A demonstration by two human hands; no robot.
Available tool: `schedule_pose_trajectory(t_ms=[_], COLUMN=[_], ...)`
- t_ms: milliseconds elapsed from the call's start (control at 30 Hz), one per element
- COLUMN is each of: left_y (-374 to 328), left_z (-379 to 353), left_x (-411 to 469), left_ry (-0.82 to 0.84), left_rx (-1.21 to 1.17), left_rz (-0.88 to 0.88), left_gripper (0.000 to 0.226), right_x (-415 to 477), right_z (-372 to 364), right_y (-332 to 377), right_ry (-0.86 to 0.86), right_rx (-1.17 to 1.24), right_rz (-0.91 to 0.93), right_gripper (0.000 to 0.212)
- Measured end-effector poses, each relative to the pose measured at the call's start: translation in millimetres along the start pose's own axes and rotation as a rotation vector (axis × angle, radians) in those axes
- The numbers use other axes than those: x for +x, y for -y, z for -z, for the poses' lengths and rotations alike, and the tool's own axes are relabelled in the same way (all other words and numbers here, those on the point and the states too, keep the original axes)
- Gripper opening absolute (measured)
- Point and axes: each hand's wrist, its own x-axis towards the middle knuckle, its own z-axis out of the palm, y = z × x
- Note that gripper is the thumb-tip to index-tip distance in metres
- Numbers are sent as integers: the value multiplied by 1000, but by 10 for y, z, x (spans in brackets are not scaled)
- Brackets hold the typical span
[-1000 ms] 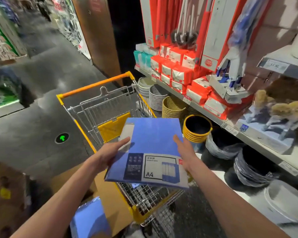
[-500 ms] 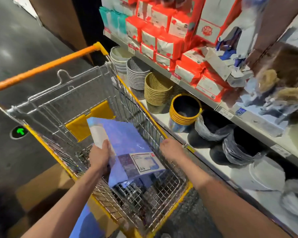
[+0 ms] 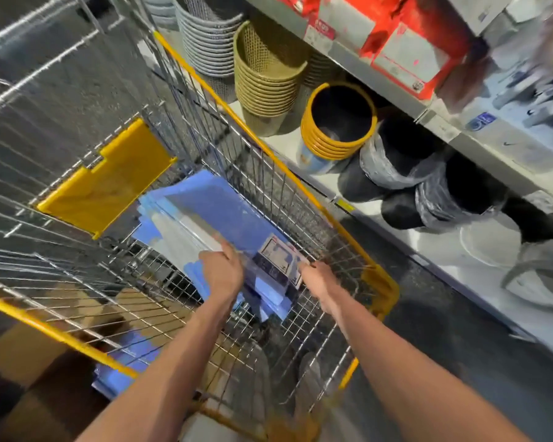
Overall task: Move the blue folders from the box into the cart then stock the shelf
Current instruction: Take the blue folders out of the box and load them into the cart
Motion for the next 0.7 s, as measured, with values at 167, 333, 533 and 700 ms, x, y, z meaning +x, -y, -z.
schedule_pose_trajectory(t_ms=[167, 333, 533, 700], left_y=[275, 280, 285, 231], left_z=[-11, 107, 131, 223], left_x=[482, 720, 728, 764], left_ry=[117, 162, 182, 162], left_rx=[246, 395, 356, 336], left_rz=[-141, -237, -254, -264], left_gripper=[67, 62, 63, 62], right_x=[418, 1391, 987, 1034], right_z=[-304, -738, -872, -1037], right_y=[-142, -718, -418, -167], right_ry=[20, 121, -53, -44], right_rx=[99, 436, 662, 649], right_rz=[-218, -360, -319, -238], right_gripper=[68, 141, 99, 116])
